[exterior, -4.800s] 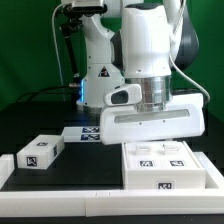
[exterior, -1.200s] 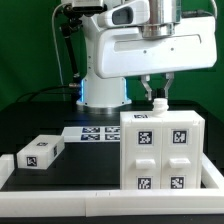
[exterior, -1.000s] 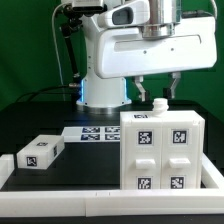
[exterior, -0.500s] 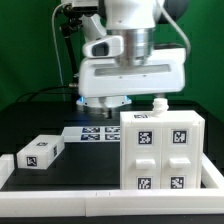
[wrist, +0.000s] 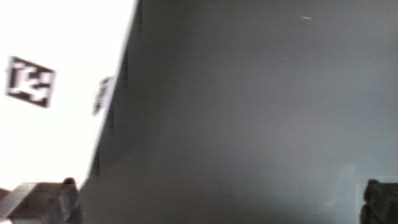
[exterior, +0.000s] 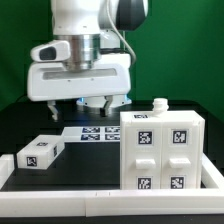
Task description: Assemble cabinet
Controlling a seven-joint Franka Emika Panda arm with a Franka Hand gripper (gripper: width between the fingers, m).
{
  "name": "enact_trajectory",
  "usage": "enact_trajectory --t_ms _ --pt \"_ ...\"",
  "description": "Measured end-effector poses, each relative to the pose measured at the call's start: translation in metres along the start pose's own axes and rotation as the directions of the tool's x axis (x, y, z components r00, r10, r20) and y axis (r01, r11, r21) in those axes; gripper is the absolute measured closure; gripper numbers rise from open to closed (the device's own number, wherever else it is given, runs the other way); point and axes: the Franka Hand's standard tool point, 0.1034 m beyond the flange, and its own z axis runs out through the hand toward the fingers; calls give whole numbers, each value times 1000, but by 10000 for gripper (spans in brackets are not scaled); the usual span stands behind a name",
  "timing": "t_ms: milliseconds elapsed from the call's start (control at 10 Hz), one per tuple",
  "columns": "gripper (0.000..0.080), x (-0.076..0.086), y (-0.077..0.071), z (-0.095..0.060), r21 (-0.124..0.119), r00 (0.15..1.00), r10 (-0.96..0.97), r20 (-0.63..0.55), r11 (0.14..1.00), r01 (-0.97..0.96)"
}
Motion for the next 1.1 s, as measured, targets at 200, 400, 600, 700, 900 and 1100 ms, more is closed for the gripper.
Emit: enact_trajectory --t_ms 200,400,600,700,900,1100 --pt "2 0 -3 1 1 1000 -7 2 1000 7" --pt "2 0 -3 1 1 1000 -7 2 1000 7" --pt "2 -14 13 11 -1 999 47 16 999 -47" --pt "2 -39 26 28 -13 996 83 25 996 -83" --pt "2 -56 49 37 -12 990 130 57 991 -130" --pt "2 -63 58 44 -22 989 139 55 990 -138"
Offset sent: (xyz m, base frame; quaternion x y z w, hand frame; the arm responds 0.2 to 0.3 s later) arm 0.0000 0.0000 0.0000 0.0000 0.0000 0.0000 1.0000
